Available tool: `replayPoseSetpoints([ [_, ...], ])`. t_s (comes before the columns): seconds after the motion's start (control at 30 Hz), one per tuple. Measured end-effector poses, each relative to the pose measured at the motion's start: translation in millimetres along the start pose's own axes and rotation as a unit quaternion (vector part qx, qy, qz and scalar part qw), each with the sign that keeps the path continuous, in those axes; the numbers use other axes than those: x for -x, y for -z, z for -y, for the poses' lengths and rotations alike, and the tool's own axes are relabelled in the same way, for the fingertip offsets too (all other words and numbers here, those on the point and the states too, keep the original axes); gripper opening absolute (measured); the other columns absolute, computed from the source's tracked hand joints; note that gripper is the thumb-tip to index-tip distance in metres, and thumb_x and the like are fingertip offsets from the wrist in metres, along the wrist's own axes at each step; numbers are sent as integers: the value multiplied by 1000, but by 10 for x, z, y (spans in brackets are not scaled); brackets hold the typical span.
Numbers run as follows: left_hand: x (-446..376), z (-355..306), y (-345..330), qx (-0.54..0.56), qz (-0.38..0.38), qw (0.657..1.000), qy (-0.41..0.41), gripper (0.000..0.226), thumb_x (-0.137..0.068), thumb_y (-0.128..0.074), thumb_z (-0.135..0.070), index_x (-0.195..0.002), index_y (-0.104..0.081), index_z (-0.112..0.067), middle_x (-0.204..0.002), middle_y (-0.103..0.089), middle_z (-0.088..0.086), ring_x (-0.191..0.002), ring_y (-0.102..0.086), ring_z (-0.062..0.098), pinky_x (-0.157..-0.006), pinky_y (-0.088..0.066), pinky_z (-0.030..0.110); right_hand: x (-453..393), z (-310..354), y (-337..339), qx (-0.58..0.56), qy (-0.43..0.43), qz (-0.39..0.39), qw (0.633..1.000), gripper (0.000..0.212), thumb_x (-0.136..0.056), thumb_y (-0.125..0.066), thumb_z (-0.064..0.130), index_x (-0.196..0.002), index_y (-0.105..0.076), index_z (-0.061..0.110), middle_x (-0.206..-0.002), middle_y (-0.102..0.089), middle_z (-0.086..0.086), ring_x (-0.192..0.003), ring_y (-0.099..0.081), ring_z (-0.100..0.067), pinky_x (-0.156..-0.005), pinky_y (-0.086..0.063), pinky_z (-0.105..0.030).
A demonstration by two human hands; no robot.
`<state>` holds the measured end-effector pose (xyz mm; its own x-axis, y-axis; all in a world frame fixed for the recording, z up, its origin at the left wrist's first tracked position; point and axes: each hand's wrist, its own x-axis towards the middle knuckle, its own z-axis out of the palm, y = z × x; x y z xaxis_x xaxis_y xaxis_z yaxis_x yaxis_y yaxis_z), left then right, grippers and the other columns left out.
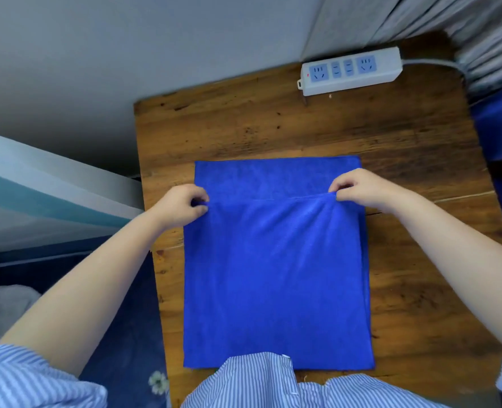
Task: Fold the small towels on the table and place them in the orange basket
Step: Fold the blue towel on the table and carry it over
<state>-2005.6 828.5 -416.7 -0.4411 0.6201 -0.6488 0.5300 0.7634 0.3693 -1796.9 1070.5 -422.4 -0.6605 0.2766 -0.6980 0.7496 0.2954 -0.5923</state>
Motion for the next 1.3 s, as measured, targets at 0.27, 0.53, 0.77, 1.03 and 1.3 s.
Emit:
replayPoseSetpoints([
  [0.27,-265,-218,288,282,-97,953,53,22,-78,-50,-8,-60,-55,-20,-64,-48,3,-71,-43,19,-56,-30,26,20,-30,301,-206,-30,-119,971,26,-69,-51,-7,-57,-64,12,-59,-57,-1,-56,-50,-9,-47,-38,-12],
  [0.53,-694,-173,109,-234,-110,965,50,27,-98,-39,-19,-113,-55,-3,-116,-51,17,-107,-51,34,-74,-45,38,-400,-259,177,282,-38,-249,926,25,-86,-44,-6,-103,-62,-5,-110,-55,-20,-108,-48,-36,-84,-45,-39],
  [0.77,-776,-69,76,-226,-55,972,38,22,-94,-48,-19,-108,-58,-6,-113,-54,14,-106,-50,32,-78,-45,36,-425,-273,204,289,18,-192,938,18,-87,-46,-6,-95,-61,-5,-114,-52,-18,-107,-47,-31,-85,-43,-33],
  [1.03,-678,-138,151,-235,14,972,-5,17,-88,-57,-20,-92,-63,-5,-111,-48,12,-105,-48,28,-85,-46,35,-322,-6,422,312,37,-104,944,7,-85,-57,12,-84,-64,10,-94,-60,-5,-104,-48,-21,-84,-44,-32],
  [1.3,-584,-211,230,-213,26,976,-28,20,-87,-59,-30,-76,-53,-15,-96,-43,1,-107,-43,27,-83,-41,35,-148,62,478,351,-1,-84,933,10,-89,-53,16,-80,-52,16,-84,-57,-4,-82,-55,-20,-63,-40,-28],
])
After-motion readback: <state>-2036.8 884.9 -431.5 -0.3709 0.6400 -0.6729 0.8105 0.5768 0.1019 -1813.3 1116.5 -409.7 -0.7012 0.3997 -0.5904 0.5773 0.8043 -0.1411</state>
